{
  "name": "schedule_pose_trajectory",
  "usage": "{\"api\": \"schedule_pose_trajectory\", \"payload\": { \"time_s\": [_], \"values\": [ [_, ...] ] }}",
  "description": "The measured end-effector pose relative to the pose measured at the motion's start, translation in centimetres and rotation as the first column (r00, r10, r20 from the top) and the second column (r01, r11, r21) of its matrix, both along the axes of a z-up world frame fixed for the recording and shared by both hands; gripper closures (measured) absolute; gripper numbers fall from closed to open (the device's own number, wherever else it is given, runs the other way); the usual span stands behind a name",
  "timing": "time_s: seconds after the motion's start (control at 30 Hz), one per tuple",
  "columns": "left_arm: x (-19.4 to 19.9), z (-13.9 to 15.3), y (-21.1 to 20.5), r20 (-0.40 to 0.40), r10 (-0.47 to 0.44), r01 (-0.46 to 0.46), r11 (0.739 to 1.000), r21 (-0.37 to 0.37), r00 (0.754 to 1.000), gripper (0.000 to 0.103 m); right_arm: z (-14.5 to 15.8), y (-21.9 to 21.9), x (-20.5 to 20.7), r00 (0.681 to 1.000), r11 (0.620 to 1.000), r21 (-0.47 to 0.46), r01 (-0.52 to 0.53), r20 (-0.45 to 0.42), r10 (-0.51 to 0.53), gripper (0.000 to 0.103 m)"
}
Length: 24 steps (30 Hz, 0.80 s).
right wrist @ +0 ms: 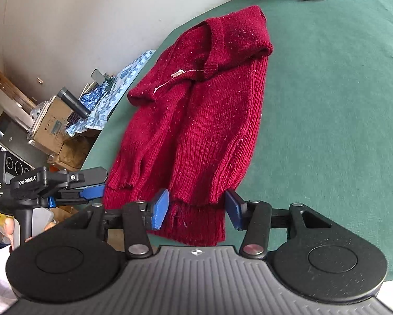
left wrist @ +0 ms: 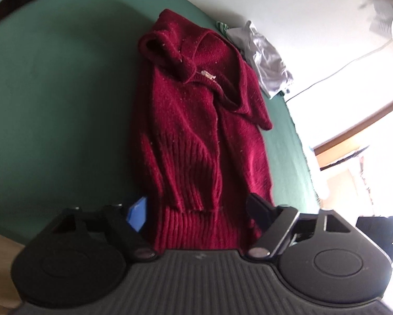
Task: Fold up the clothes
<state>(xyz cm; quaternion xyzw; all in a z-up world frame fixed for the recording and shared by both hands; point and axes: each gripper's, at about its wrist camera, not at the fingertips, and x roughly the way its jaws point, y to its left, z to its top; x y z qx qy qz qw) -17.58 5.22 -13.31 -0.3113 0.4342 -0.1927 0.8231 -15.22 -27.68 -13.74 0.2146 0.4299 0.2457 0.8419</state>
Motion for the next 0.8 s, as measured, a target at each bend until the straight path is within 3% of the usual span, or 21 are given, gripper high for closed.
{"api": "schedule_pose_trajectory", "payload": {
  "time_s": [0.07,0.2,0.33,0.47,0.63,0.8],
  "values": [
    [0.0,-0.3,-0.2,0.003,0.007,-0.007,0.999,-0.035,1.0,0.028,0.0,0.2,0.0,1.0,1.0,-0.008,0.005,0.015,-0.005,0.053],
    [0.6,-0.3,-0.3,-0.007,-0.012,0.012,1.0,-0.013,1.0,0.035,0.0,0.8,0.2,0.999,0.999,-0.03,0.015,0.038,-0.013,0.053],
    [1.3,-0.6,0.4,-0.046,-0.006,0.006,1.0,0.005,0.999,0.083,-0.2,0.8,0.5,0.999,0.999,-0.017,0.032,0.039,-0.032,0.06],
    [0.7,-1.3,1.6,-0.082,0.005,-0.009,0.999,-0.046,0.997,0.083,-0.5,-0.3,0.4,0.999,0.999,0.014,0.052,-0.004,-0.052,0.072],
    [0.4,-1.9,2.0,-0.096,0.022,-0.032,0.995,-0.097,0.995,0.077,-1.0,-1.6,-0.2,0.995,0.992,0.091,0.084,-0.059,-0.078,0.072],
    [1.2,-1.2,0.4,-0.082,0.019,-0.02,1.0,-0.014,0.996,0.09,-1.5,-1.9,0.0,0.988,0.981,0.139,0.131,-0.096,-0.119,0.077]
  ]
}}
